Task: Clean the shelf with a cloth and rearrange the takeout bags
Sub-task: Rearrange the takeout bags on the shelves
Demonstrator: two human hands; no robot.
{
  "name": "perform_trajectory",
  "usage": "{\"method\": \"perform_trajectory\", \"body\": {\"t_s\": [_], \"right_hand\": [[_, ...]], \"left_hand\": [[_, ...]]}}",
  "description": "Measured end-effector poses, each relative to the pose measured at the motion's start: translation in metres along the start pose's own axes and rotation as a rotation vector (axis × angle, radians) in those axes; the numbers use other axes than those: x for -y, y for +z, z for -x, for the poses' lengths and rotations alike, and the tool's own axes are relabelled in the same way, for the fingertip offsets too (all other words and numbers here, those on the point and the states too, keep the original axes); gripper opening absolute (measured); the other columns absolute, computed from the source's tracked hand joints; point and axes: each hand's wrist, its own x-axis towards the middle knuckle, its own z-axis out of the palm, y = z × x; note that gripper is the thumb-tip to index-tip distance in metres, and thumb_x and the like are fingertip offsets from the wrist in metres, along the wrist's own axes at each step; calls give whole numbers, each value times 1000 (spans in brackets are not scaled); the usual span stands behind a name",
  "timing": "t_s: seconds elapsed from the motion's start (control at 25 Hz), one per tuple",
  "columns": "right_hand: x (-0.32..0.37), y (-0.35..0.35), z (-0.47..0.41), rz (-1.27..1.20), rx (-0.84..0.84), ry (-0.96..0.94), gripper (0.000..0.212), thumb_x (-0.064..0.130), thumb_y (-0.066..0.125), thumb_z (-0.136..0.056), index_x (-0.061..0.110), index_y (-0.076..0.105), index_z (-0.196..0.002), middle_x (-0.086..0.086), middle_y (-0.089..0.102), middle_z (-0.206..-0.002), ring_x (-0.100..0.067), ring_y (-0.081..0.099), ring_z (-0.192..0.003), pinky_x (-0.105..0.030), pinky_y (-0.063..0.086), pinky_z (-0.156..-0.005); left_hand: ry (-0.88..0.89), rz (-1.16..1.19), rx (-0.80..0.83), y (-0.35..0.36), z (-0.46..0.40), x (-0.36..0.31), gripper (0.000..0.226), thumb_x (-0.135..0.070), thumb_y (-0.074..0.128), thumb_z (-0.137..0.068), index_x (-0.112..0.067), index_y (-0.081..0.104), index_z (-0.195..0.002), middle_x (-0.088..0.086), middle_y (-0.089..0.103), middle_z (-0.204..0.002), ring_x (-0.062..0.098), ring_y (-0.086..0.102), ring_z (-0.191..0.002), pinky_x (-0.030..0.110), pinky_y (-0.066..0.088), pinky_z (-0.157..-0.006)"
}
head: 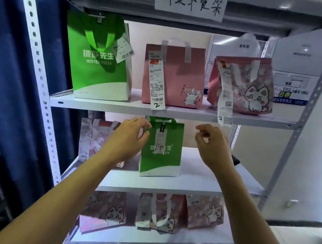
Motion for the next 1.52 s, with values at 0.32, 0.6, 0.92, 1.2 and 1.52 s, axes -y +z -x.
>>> {"method": "perform_trajectory", "body": {"t_s": [0.32,0.6,0.92,1.2,1.52], "right_hand": [[-55,50,-27,-51,148,-19,25,23,55,-99,20,68,-120,1,66,-108,-14,62,-97,-32,50,-90],[-67,112,-15,-151,337,-39,25,23,59,-98,18,69,-121,-2,71,-114,-18,65,-101,-39,54,-93],[-60,151,13,-134,407,-21,25,23,59,-97,22,69,-120,-1,69,-118,-13,62,-99,-23,40,-89],[-38,190,45,-77,489,-25,25,22,57,-98,19,68,-120,-2,67,-113,-13,61,-99,-27,46,-90],[16,232,69,-85,427,36,26,21,57,-97,19,70,-119,-1,67,-110,-15,62,-98,-34,52,-94]], "left_hand": [[-160,-12,40,62,-2,11,27,-25,50,-99,-19,59,-124,-3,62,-118,16,53,-104,32,45,-89],[-318,-47,64,98,31,30,27,-24,47,-98,-17,59,-121,2,63,-118,21,52,-106,38,47,-92],[-394,-37,62,106,66,71,30,-23,48,-97,-17,59,-124,1,63,-124,21,52,-116,35,44,-98],[-443,31,130,102,101,116,31,-24,46,-98,-19,58,-126,1,61,-125,20,49,-118,36,43,-100],[-358,41,129,62,102,187,31,-22,46,-98,-15,57,-127,4,61,-127,23,52,-120,39,42,-102]]}}
